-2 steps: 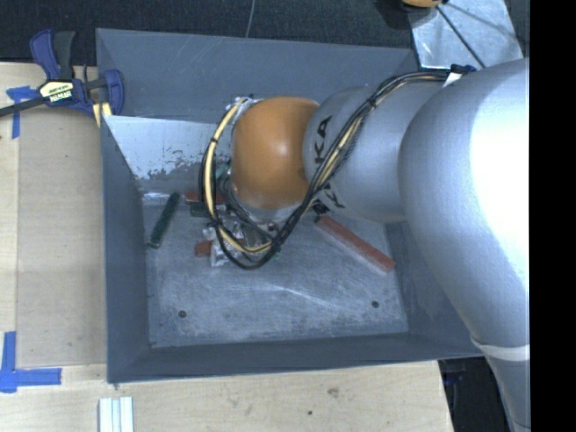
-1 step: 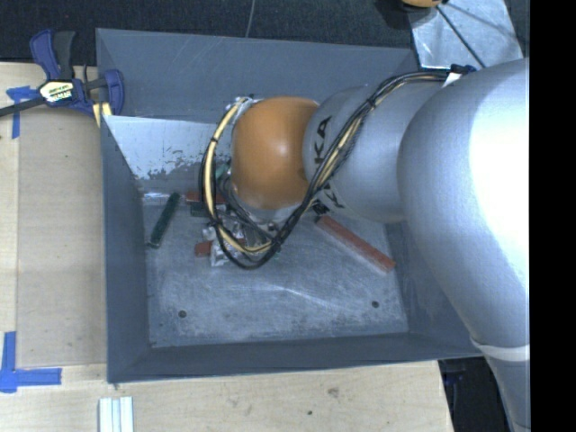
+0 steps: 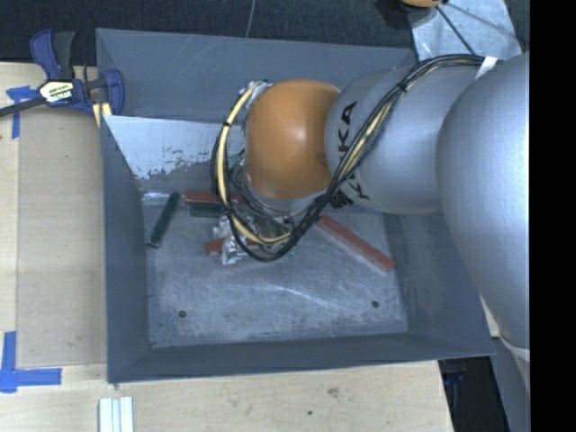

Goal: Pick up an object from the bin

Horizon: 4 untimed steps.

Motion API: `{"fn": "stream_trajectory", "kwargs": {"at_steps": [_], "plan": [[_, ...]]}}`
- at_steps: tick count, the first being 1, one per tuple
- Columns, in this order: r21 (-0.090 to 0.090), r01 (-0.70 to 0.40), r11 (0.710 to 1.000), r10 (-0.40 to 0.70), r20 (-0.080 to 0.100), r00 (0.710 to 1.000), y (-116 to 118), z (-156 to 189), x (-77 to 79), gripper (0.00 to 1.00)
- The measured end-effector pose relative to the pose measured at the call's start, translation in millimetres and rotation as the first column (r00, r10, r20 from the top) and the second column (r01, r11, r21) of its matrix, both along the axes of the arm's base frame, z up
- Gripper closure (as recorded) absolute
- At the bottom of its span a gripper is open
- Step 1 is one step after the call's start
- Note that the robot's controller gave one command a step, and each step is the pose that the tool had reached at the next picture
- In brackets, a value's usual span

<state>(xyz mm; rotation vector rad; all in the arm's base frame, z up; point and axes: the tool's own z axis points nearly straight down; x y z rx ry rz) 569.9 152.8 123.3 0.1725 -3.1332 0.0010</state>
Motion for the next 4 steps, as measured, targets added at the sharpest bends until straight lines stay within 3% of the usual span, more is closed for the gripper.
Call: {"fn": "stream_trajectory", "kwargs": {"at_steps": [1, 2, 3, 4], "plan": [[0.0, -0.003, 1.0, 0.003, 0.002, 1.0, -1.9, 23.2, 1.1, 1.0], [0.003, -0.009, 1.0, 0.009, 0.015, 1.0, -9.4, 39.0, 14.0, 1.0], [0.0, -0.017, 1.0, 0.017, 0.002, 1.0, -9.7, 59.0, 0.3, 1.0], [0.002, -0.016, 1.0, 0.016, 0.006, 1.0, -6.9, 124.4, 1.5, 1.0]]}}
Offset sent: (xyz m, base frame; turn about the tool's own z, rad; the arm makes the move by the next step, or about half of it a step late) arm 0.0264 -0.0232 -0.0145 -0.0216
